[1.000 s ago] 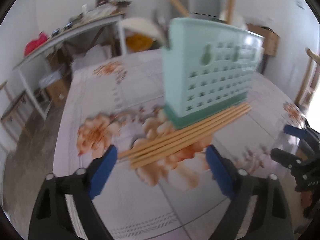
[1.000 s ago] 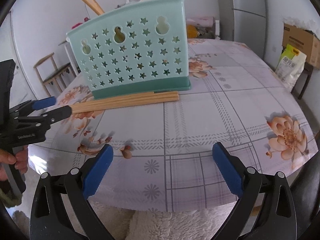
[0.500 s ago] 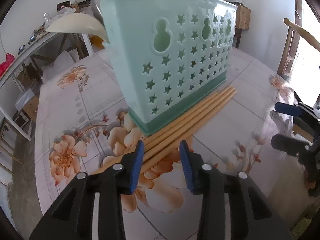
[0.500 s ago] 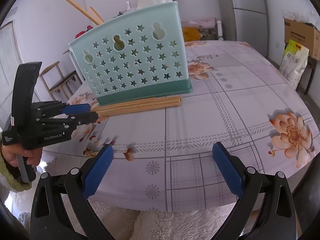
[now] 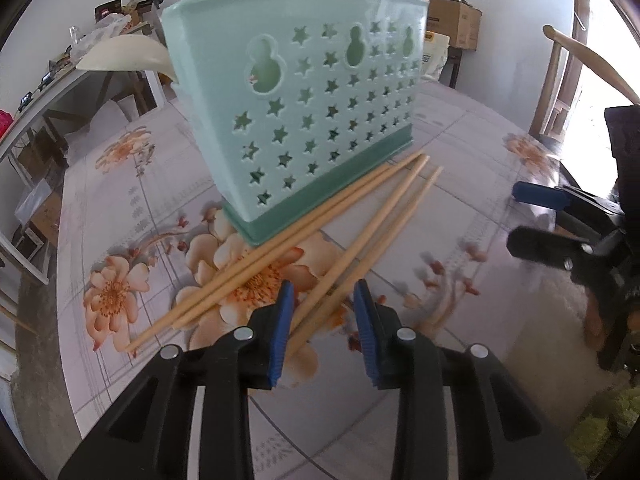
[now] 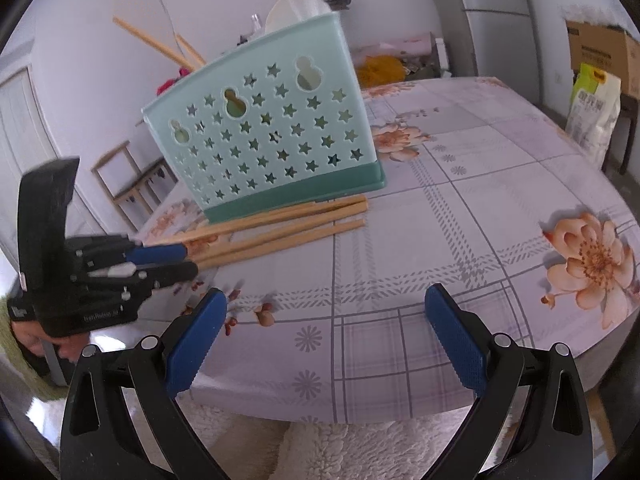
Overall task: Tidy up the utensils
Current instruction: 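Close the left tool on one wooden chopstick and lift it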
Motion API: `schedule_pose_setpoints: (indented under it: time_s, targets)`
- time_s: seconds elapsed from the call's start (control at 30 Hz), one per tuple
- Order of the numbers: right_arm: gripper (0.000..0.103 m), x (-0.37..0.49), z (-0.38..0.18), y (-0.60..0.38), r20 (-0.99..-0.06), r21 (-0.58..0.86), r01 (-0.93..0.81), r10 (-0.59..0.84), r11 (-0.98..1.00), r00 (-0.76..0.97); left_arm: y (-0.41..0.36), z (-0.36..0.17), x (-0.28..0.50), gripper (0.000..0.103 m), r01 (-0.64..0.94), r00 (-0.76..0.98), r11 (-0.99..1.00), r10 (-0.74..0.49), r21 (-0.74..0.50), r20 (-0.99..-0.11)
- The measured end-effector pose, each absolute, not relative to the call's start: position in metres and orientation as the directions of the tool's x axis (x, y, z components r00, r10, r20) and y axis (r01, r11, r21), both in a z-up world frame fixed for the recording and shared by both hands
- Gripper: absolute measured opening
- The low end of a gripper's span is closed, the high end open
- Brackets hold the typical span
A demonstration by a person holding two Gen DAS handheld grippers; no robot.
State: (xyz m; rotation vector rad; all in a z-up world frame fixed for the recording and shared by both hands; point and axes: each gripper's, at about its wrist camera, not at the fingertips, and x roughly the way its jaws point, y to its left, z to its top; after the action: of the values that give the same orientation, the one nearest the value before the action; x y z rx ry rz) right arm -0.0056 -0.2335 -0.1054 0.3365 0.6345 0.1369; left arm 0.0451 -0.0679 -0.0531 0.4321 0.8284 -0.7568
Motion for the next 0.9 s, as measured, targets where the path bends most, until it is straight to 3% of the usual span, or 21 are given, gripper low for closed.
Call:
schedule_pose_setpoints:
  time_s: [0.2,0.43,0.67,0.9]
  targets:
    - [0.095,-0.01,-0.106,-0.245,-0.512,0.43,-0.042,0.282,0.902,0.812,-0.069,-0.042,0.032,0.03,0.749,0.479,0.658,-0.459,0.076,-0.748]
    - [0.095,-0.007,-0.104,-0.234,-0.551,0.355,-0.021,0.227,0.935,0.803,-0.09,-0.038,0.025,0.03,0.801,0.449,0.593,-0.515,0.075,-0.73]
    - [0.095,-0.006,-0.105,-0.235,-0.548,0.359,-0.023,0.231,0.933,0.804,-0.114,-0.047,0.035,0.016,0.841,0.403,0.535,-0.52,0.08,-0.754]
    - [0.095,-0.006,-0.105,-0.236,-0.553,0.349,-0.02,0.223,0.937,0.803,-0.124,-0.051,0.045,0.013,0.862,0.378,0.5,-0.519,0.087,-0.766]
